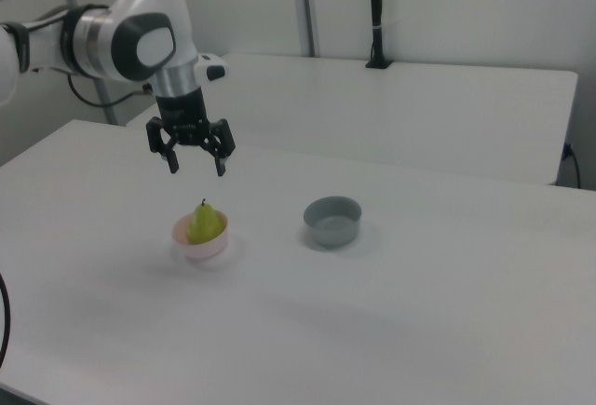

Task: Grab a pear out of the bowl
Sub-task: 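Lower the gripper over the yellow-green pear in the pink bowl, then close the gripper around the pear, then lift the pear out of the bowl and carry it away from both bowls, then lower the pear onto the table and open the gripper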

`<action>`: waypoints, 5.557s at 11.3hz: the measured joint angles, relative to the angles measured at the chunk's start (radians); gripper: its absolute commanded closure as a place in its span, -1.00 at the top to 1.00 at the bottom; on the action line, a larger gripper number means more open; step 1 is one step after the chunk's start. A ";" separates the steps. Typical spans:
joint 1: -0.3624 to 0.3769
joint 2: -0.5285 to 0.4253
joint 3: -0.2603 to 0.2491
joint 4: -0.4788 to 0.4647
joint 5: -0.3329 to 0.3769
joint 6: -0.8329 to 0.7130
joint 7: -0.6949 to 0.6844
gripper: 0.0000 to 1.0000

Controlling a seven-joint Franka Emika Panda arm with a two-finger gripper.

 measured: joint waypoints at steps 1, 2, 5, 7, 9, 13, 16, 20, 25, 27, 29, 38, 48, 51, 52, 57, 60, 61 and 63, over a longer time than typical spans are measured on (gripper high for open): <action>0.015 0.017 0.000 -0.028 0.000 0.059 0.055 1.00; 0.027 0.039 0.000 -0.045 0.000 0.104 0.090 1.00; 0.045 0.111 0.000 -0.055 0.000 0.165 0.120 1.00; 0.055 0.158 0.000 -0.058 0.000 0.209 0.125 1.00; 0.065 0.193 0.000 -0.058 0.000 0.237 0.126 1.00; 0.081 0.228 0.000 -0.058 0.000 0.243 0.126 1.00; 0.085 0.251 0.000 -0.058 0.000 0.293 0.126 0.91; 0.089 0.253 0.009 -0.057 0.000 0.299 0.126 -0.04; 0.089 0.252 0.009 -0.057 0.000 0.299 0.127 -0.74; 0.089 0.251 0.009 -0.057 0.000 0.299 0.128 -0.74; 0.086 0.248 0.009 -0.052 0.000 0.299 0.128 -0.74; -0.017 0.052 0.007 -0.038 0.000 0.198 0.114 -0.74; -0.367 -0.009 -0.009 -0.044 -0.007 0.123 -0.262 -0.74; -0.414 0.069 -0.009 -0.056 -0.044 0.216 -0.307 -0.73; -0.431 0.100 -0.009 -0.061 -0.044 0.249 -0.324 -0.73; -0.480 0.208 -0.009 -0.064 -0.044 0.343 -0.344 -0.71; -0.488 0.230 -0.009 -0.068 -0.044 0.350 -0.350 -0.43; -0.488 0.245 -0.009 -0.074 -0.044 0.374 -0.350 0.05; -0.488 0.254 -0.009 -0.079 -0.044 0.409 -0.350 0.60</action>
